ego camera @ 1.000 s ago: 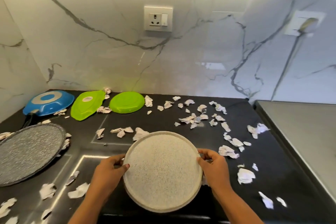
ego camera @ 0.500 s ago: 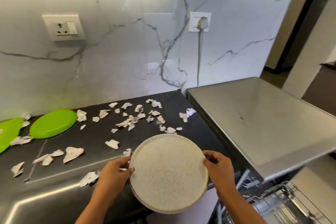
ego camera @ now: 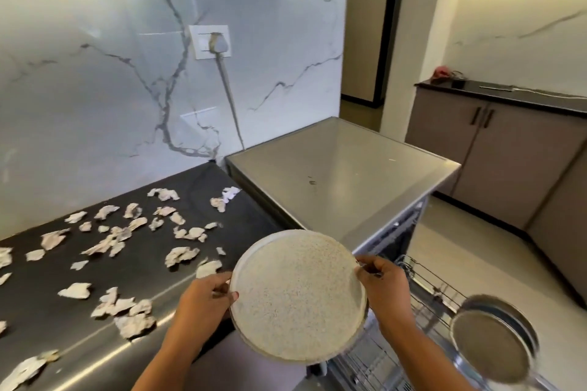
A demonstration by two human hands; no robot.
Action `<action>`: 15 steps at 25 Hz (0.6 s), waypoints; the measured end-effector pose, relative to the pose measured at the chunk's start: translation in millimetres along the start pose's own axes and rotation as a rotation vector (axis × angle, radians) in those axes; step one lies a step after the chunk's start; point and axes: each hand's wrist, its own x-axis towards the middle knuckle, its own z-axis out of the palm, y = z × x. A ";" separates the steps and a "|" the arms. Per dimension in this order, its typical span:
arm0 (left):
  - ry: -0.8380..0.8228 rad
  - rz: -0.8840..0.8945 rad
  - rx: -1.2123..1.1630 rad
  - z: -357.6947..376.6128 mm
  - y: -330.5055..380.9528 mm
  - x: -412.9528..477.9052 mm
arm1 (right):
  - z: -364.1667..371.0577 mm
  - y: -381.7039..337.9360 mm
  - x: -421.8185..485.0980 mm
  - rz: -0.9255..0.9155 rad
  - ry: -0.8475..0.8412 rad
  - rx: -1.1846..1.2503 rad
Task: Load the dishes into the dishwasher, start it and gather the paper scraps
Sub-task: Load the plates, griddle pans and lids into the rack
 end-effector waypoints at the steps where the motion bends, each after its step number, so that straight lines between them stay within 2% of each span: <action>1: -0.027 0.043 0.028 10.9 9.0 -0.9 | -14.4 4.4 -0.7 0.014 0.036 0.014; 8: -0.259 0.207 0.118 90.4 56.8 2.3 | -97.8 47.1 -9.9 0.143 0.326 0.124; 15: -0.460 0.255 0.177 164.7 74.4 28.5 | -143.9 89.7 -10.2 0.293 0.526 0.126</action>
